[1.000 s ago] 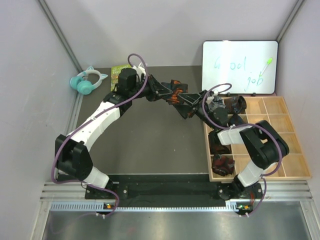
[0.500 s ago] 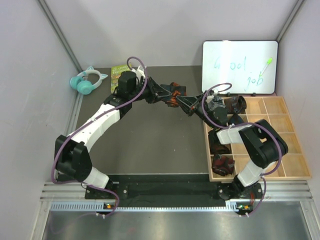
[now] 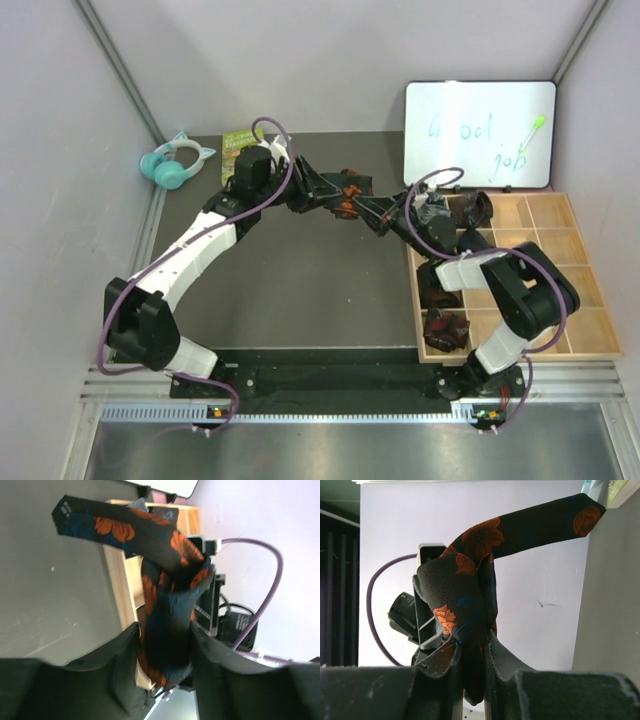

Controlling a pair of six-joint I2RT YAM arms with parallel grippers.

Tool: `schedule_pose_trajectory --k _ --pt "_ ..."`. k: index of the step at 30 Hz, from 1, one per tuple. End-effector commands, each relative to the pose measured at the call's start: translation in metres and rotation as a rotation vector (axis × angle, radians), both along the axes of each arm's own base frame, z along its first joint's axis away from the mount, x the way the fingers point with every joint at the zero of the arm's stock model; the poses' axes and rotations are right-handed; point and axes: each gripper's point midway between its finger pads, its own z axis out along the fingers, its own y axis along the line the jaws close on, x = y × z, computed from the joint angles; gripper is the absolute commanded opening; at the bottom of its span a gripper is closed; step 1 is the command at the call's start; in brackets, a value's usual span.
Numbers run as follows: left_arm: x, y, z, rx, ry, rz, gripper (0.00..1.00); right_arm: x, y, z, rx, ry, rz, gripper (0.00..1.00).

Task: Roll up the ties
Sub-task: Place the tie in the storage box.

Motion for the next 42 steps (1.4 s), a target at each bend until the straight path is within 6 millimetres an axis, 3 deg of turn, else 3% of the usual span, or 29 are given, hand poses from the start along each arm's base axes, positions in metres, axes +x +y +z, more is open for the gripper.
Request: schedule_pose_trajectory --k 1,9,10,11,12,13,14,18,19,27,34,42 --pt "-0.014 0.012 0.005 0.071 -0.058 0.003 0.54 -0.017 -0.022 0.051 0.059 -0.193 -0.029 0.0" --pt "-0.017 0.028 0.001 0.179 -0.082 0.032 0.66 -0.019 -0.046 0.042 -0.131 -0.133 -0.058 0.0" --pt "-0.02 0.031 0.0 0.196 -0.075 0.035 0.67 -0.015 -0.049 0.02 -0.194 -0.025 -0.059 0.0" --pt "-0.019 0.035 0.001 0.215 -0.084 0.05 0.67 -0.024 -0.057 0.034 -0.206 -0.05 -0.073 0.0" --pt "-0.022 0.04 0.003 0.236 -0.102 0.055 0.67 -0.022 -0.067 0.028 -0.262 -0.041 -0.102 0.0" --pt "-0.025 0.044 -0.001 0.259 -0.091 0.06 0.68 -0.025 -0.073 0.005 -0.33 0.06 -0.104 0.0" --pt "-0.027 0.048 -0.002 0.281 -0.099 0.061 0.68 -0.033 -0.082 0.019 -0.349 0.04 -0.132 0.0" --pt "-0.042 0.064 -0.005 0.344 -0.105 0.073 0.69 -0.047 -0.12 -0.004 -0.439 0.152 -0.195 0.0" --pt "-0.047 0.068 -0.01 0.361 -0.092 0.07 0.69 -0.046 -0.135 -0.019 -0.438 0.204 -0.224 0.0" --pt "-0.082 0.088 -0.014 0.389 -0.108 0.061 0.69 -0.063 -0.162 -0.089 -0.455 0.492 -0.171 0.0" --pt "-0.104 0.105 -0.035 0.437 -0.088 0.069 0.69 -0.063 -0.189 -0.117 -0.505 0.669 -0.286 0.0" --pt "-0.112 0.118 -0.044 0.474 -0.08 0.09 0.7 -0.074 -0.214 -0.15 -0.513 0.845 -0.388 0.0"
